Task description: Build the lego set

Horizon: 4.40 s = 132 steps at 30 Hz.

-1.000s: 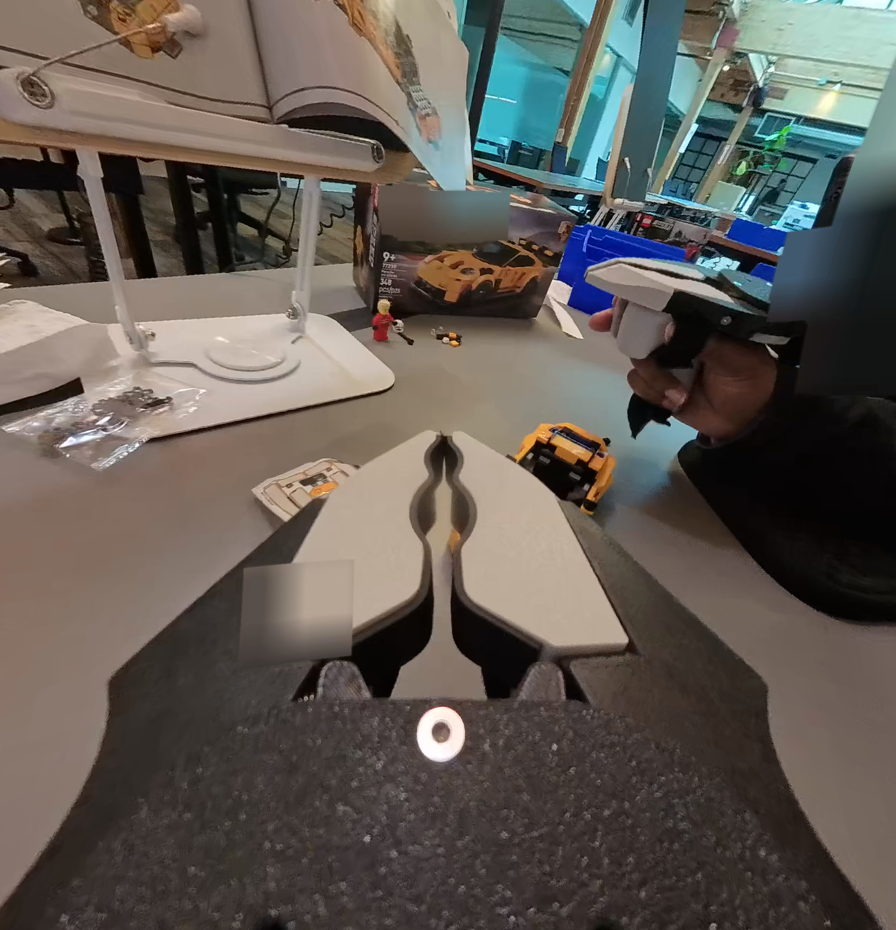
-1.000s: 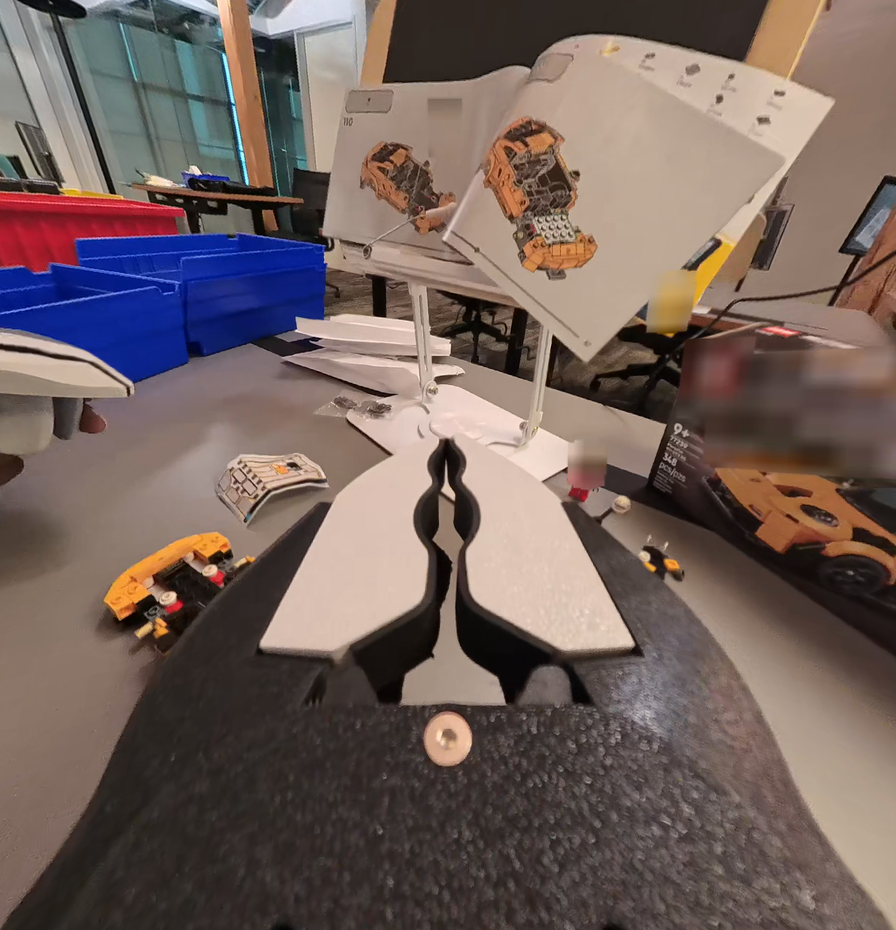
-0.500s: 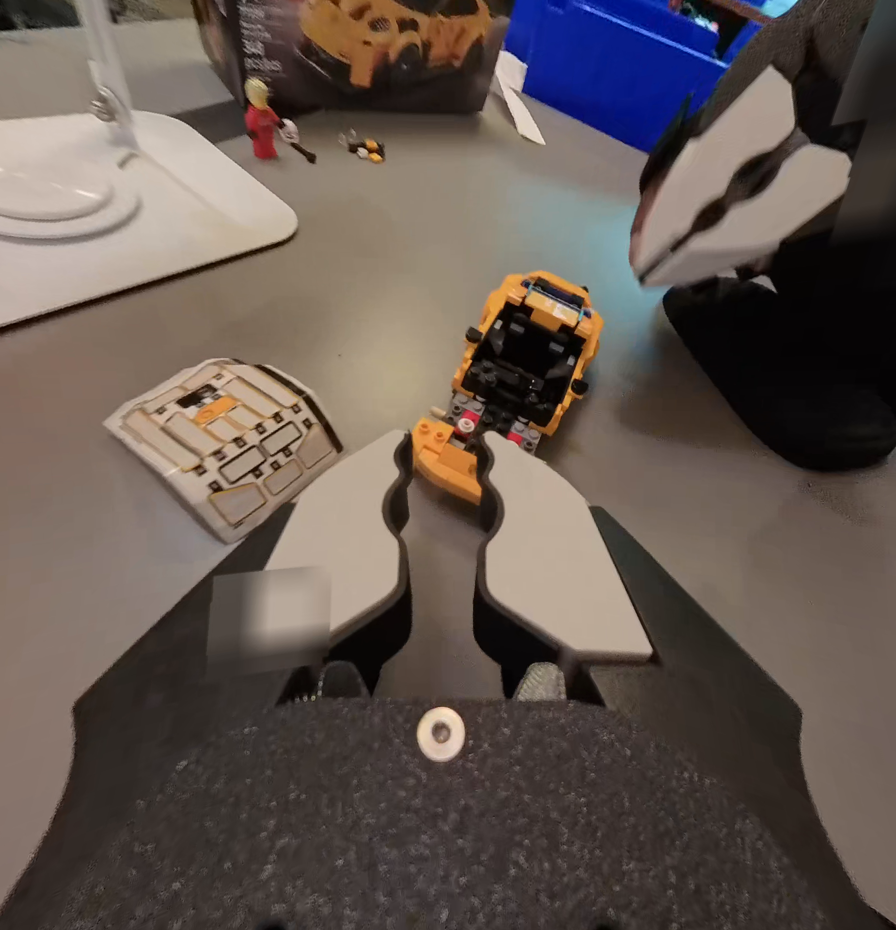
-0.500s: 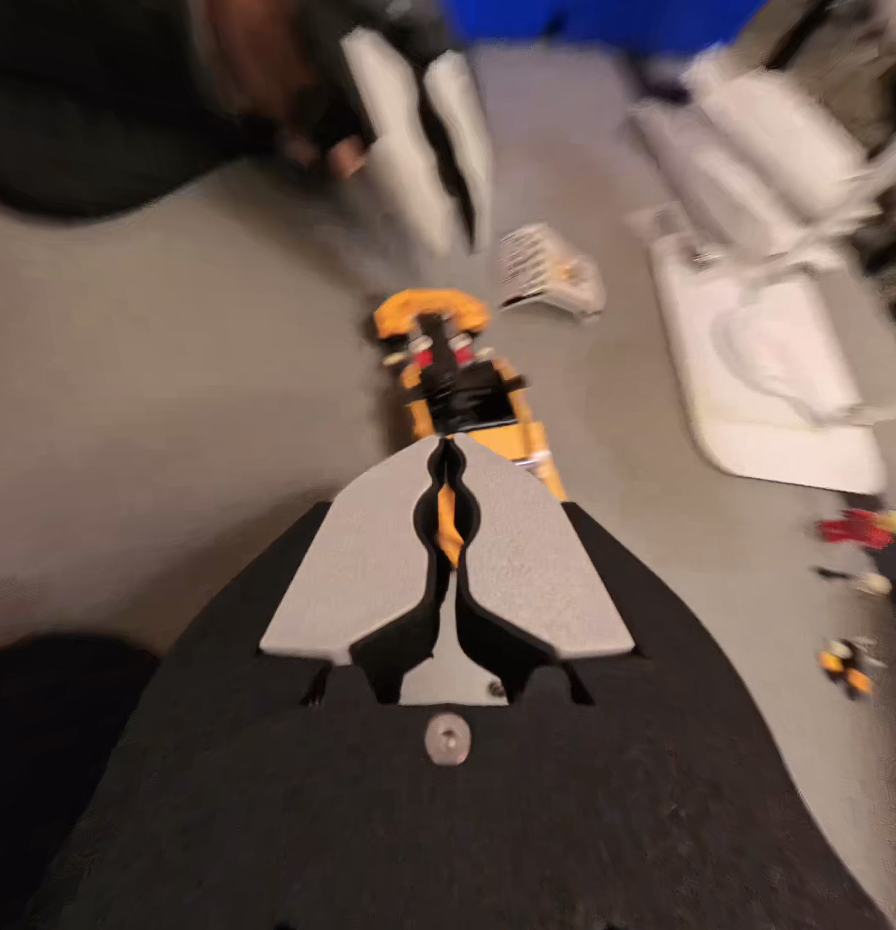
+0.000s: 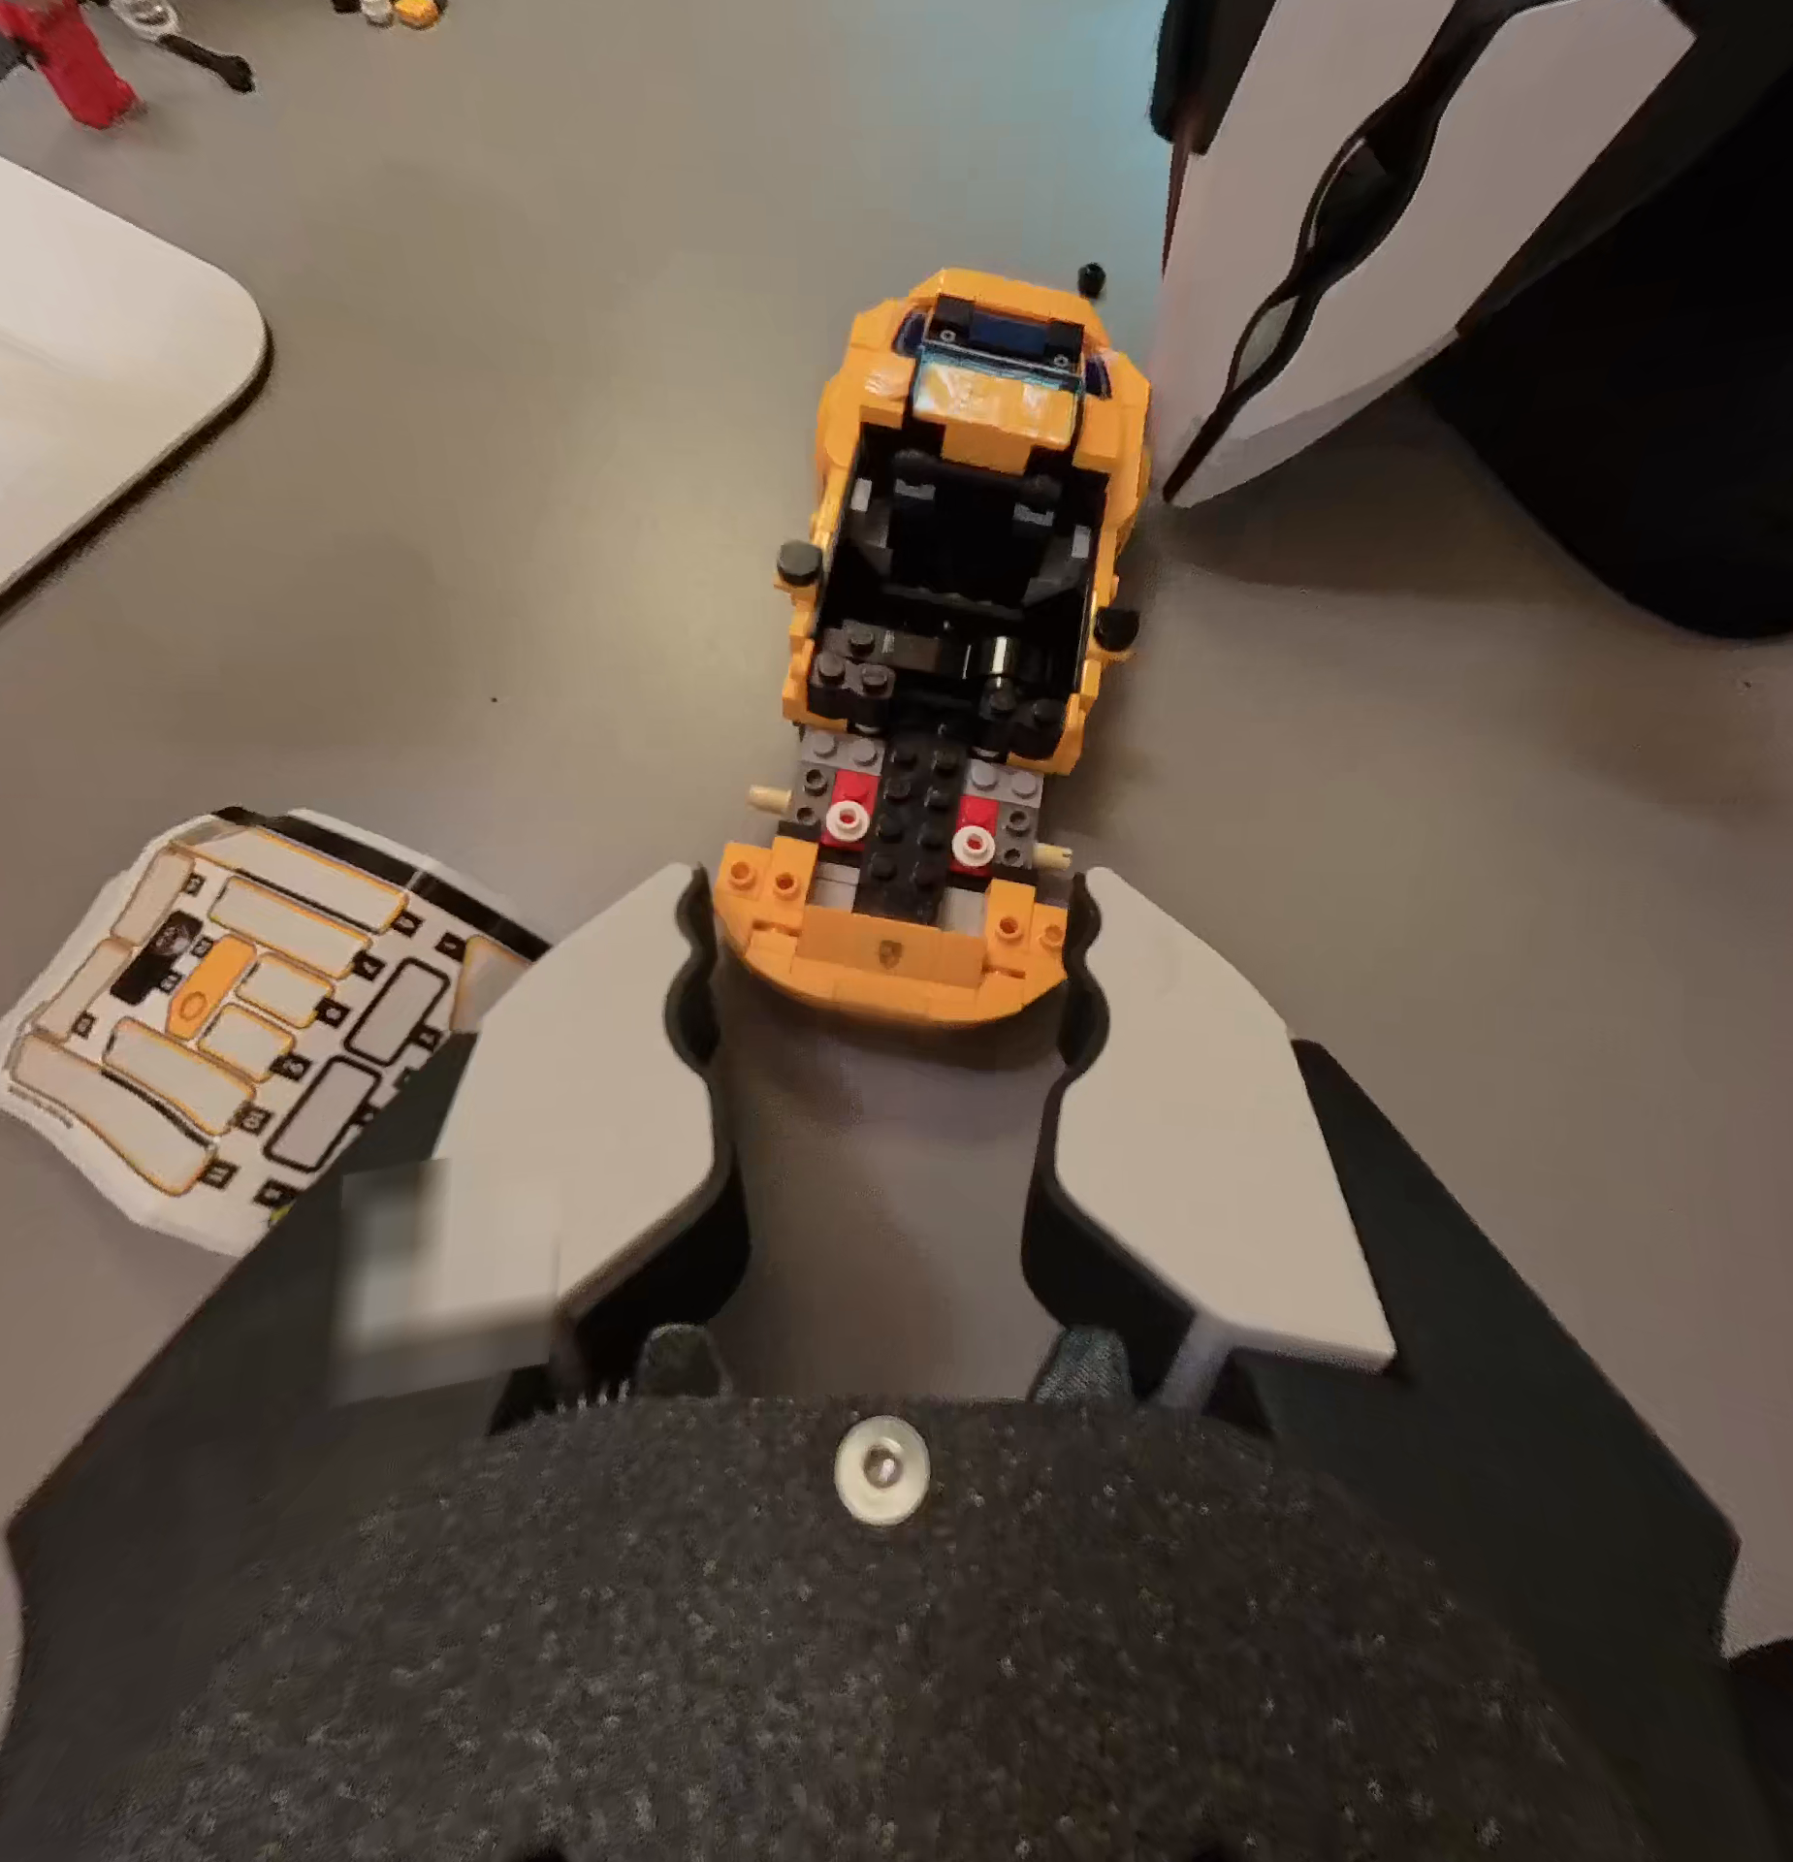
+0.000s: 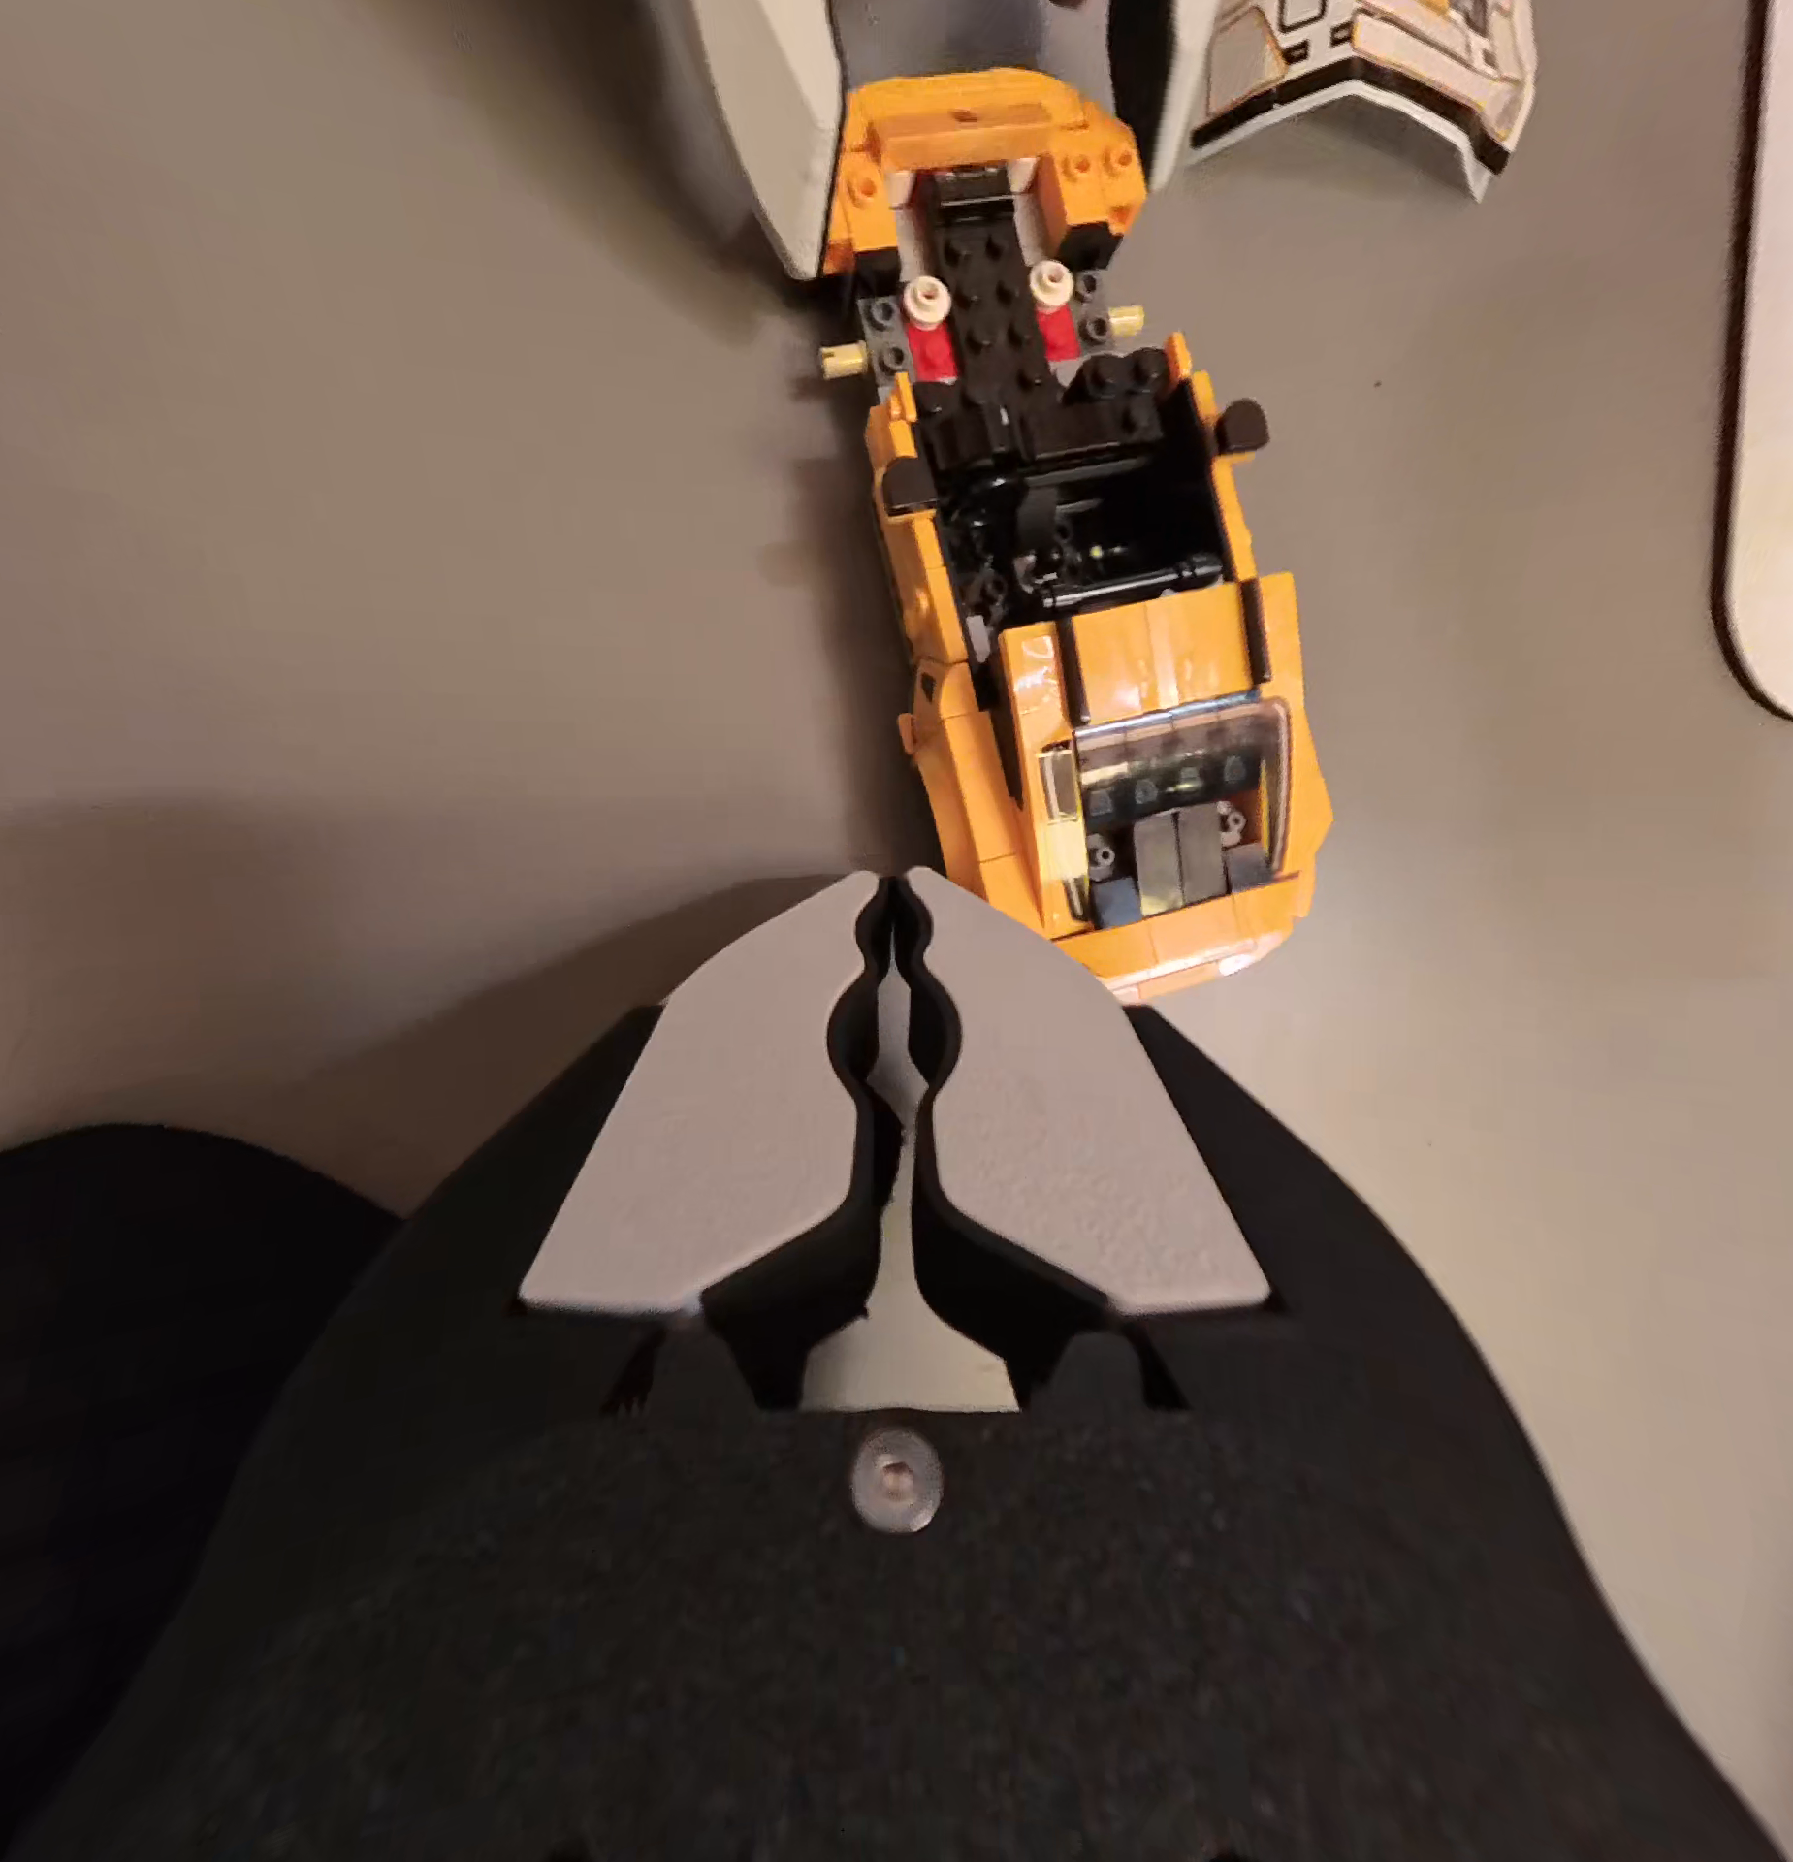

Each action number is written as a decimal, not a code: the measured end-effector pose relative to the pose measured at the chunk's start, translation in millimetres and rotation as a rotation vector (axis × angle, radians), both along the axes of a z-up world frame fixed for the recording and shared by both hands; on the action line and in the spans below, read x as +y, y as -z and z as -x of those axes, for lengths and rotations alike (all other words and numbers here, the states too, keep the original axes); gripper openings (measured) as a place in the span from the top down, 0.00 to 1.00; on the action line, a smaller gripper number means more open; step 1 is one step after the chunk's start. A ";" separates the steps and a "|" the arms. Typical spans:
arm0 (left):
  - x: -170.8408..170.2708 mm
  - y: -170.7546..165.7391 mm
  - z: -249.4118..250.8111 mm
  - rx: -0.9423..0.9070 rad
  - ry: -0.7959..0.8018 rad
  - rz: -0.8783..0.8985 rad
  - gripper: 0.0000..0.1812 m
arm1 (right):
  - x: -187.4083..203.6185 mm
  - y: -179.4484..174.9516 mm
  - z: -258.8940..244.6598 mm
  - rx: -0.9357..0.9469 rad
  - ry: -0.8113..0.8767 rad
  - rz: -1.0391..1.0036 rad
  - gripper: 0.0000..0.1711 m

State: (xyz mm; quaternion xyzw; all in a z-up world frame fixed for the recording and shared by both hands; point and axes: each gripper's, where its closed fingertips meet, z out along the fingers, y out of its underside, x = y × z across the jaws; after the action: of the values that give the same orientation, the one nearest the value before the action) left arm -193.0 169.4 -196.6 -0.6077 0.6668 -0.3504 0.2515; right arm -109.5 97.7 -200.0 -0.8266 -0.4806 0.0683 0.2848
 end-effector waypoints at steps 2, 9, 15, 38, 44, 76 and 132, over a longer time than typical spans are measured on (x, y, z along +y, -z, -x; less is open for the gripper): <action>-0.8 0.4 3.3 0.032 -0.025 -0.001 0.63 | 4.6 -0.2 -2.5 0.005 0.026 -0.012 1.00; -6.1 1.3 22.8 0.130 -0.126 0.012 0.63 | 18.3 0.7 -10.9 0.005 0.094 -0.061 1.00; -54.7 -1.1 32.5 0.158 0.042 0.185 0.56 | 30.0 0.9 -11.8 0.008 0.135 -0.120 1.00; -19.3 -61.4 11.7 -0.311 -0.073 0.079 0.72 | -22.8 -9.9 62.8 0.231 0.496 0.073 0.44; -9.4 -66.9 13.1 -0.346 -0.130 0.027 0.73 | -25.7 9.7 74.0 0.131 0.534 0.074 0.58; 0.9 -16.6 37.4 -0.075 0.040 -0.368 0.75 | 5.4 9.2 78.7 0.168 -0.030 0.050 0.58; 0.5 -17.4 34.9 -0.091 0.021 -0.360 0.76 | 4.6 -39.4 29.6 0.171 -0.033 -0.019 0.96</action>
State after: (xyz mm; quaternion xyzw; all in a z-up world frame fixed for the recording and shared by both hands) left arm -227.9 169.9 -179.2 -0.5293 0.7130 -0.2552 0.3825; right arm -139.0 102.3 -160.6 -0.8070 -0.4687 0.1384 0.3316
